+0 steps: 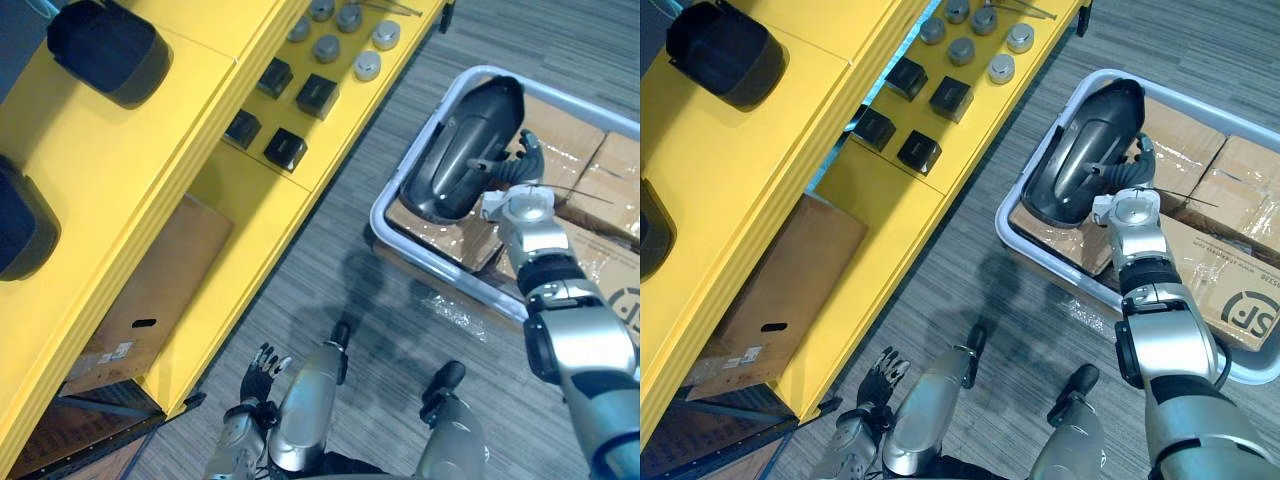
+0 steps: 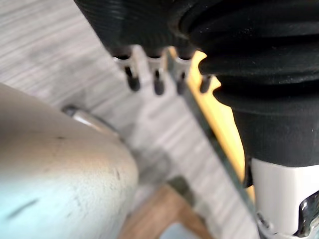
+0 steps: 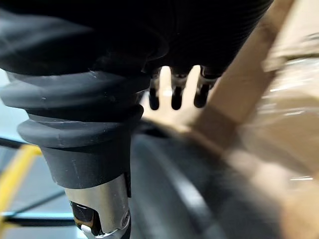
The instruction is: Walk over and take plastic housings, then place them on the shelf
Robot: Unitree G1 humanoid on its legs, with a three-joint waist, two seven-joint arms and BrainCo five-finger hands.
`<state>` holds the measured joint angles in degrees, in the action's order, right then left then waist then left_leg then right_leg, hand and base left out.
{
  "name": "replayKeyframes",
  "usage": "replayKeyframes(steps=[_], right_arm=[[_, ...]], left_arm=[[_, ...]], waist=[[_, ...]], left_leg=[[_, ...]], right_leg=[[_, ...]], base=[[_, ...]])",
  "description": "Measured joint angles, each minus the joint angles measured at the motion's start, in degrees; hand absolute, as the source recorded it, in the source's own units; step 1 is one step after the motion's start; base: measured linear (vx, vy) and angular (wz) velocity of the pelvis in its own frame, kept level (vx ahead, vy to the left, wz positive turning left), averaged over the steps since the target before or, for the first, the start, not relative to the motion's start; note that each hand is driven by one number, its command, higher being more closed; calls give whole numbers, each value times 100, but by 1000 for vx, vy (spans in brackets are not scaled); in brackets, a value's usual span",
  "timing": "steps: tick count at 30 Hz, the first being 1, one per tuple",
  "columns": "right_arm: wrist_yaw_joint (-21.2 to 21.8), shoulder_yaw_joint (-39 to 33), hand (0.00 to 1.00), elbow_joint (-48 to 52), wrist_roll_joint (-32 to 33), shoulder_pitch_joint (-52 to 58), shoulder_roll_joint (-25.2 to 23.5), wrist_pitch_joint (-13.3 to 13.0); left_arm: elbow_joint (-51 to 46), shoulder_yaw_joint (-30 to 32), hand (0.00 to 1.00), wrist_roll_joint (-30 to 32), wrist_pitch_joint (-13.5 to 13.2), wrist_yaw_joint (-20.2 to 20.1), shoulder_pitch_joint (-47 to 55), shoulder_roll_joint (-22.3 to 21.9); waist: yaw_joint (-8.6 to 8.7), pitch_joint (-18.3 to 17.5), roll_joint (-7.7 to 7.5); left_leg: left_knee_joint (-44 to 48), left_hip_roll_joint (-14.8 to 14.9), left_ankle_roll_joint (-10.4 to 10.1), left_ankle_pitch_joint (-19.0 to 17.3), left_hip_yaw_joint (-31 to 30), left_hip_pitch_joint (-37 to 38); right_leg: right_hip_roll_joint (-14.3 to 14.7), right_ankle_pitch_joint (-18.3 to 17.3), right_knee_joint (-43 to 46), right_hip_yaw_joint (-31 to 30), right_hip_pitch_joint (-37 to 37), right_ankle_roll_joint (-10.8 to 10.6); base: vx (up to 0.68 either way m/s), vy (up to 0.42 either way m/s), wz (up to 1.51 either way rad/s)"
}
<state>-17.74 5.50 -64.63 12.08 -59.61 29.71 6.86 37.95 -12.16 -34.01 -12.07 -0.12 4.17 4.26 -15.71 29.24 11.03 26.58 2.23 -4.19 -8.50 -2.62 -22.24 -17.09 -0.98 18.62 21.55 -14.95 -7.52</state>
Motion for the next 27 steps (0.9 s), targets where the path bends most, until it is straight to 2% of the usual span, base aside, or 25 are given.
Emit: replayKeyframes(steps=[2, 4, 6, 7, 12, 14, 17, 19, 22, 27], right_arm=[[-164, 0, 0, -5, -3, 0, 15, 109], [-636, -8, 0, 7, -94, -10, 190, 210], [-993, -41, 0, 7, -113, -10, 300, 217], [-1152, -57, 100, 10, -113, -10, 325, 235], [-1205, -105, 100, 53, -115, -10, 450, 299], [-1047, -99, 100, 46, -113, -9, 712, 313], [-806, -77, 100, 17, -114, 5, 865, 327], [-682, -63, 100, 13, -131, 6, 949, 364], [-488, -51, 100, -66, -307, 42, 1041, 547], [-493, -27, 100, -136, -420, 44, 1036, 689]], left_arm=[[96, -53, 0, -189, 2, -2, -29, -7], [253, -231, 0, -350, 14, -4, -118, -17], [321, -304, 0, -397, 14, -6, -164, -47], [368, -370, 0, -435, 14, -5, -197, -44], [411, -494, 0, -521, 53, -7, -203, -38], [423, -501, 0, -630, 65, -22, -212, -65], [480, -502, 0, -656, 92, -75, -253, -67], [561, -505, 0, -656, 103, -91, -274, -90], [601, -505, 0, -656, 118, -119, -322, -126], [591, -505, 0, -655, 121, -117, -327, -142]], waist=[[-35, -36, 53], [-148, -131, 190], [-245, -185, 267], [-268, -210, 304], [-349, -294, 420], [-427, -316, 450], [-455, -325, 463], [-457, -371, 525], [-543, -389, 549], [-579, -391, 553]], left_leg=[[-2, 12, -7, 5, -1, -28], [7, 15, -15, 9, -18, -128], [5, 17, -26, 17, -15, -205], [4, 17, -27, 18, -20, -229], [14, 11, -27, 17, -19, -296], [42, 5, -28, 16, -45, -410], [64, 6, -30, 13, -65, -433], [133, 6, -31, 5, -120, -496], [139, 22, -35, 2, -138, -520], [157, 27, -39, -1, -159, -519]], right_leg=[[-1, -17, 37, 1, -49, 7], [-15, -55, 111, 16, -168, 13], [-29, -76, 175, 14, -278, 16], [-36, -99, 205, 19, -311, 9], [-50, -130, 215, 36, -373, 2], [-68, -161, 276, 61, -479, 16], [-73, -191, 313, 81, -495, 24], [-70, -207, 322, 147, -493, 26], [-66, -228, 345, 182, -512, 38], [-64, -238, 333, 234, -486, 46]], base=[[0, 0, 0], [8, -7, 4], [0, 0, 0], [0, 0, 0], [0, 0, 0], [6, 10, 4], [3, 2, 4], [0, 7, 10], [-1, 2, 2], [0, 0, 0]])
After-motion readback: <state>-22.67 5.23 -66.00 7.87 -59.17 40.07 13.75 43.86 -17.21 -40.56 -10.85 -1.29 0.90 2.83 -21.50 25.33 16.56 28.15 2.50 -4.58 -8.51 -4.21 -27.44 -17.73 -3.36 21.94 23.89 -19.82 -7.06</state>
